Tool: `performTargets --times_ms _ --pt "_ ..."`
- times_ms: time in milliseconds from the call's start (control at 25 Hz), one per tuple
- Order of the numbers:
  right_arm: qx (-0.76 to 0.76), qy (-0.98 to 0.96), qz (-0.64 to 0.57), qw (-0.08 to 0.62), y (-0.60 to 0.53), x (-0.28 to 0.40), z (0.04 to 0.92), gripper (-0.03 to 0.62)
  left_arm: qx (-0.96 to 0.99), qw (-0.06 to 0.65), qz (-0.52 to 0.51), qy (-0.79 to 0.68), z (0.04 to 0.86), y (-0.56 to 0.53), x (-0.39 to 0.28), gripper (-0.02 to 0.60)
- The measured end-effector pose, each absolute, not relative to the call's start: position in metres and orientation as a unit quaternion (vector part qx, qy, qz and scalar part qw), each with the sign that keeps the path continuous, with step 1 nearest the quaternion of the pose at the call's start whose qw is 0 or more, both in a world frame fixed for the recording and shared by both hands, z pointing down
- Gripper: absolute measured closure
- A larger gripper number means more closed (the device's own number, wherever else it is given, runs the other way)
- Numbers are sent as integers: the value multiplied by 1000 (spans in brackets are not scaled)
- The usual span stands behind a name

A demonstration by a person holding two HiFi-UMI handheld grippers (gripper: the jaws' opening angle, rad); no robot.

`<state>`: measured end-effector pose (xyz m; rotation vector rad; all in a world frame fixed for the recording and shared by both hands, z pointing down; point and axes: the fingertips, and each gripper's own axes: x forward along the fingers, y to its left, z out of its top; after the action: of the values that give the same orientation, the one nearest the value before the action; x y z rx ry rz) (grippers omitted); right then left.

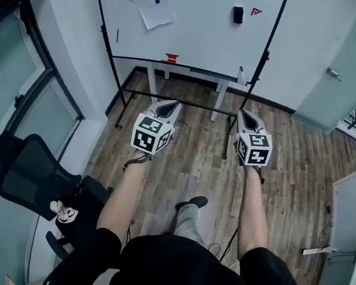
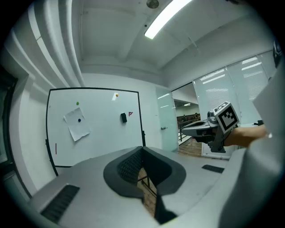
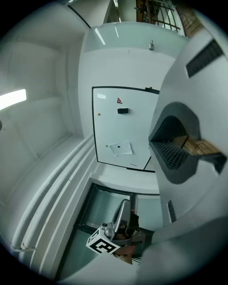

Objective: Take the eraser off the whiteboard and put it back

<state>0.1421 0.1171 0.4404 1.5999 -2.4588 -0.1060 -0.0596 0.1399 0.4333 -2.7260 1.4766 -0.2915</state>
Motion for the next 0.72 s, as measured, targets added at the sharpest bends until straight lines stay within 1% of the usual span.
performTargets --times_ms 280,480,720 --pt "543 -835 -41 83 104 143 434 569 -874 12 -89 478 432 125 -59 561" --pt "544 -833 -46 93 66 143 434 569 -873 13 -88 480 431 91 -61 561" --pt "541 -834 -48 96 4 139 432 569 -866 -4 -85 493 434 27 -72 561"
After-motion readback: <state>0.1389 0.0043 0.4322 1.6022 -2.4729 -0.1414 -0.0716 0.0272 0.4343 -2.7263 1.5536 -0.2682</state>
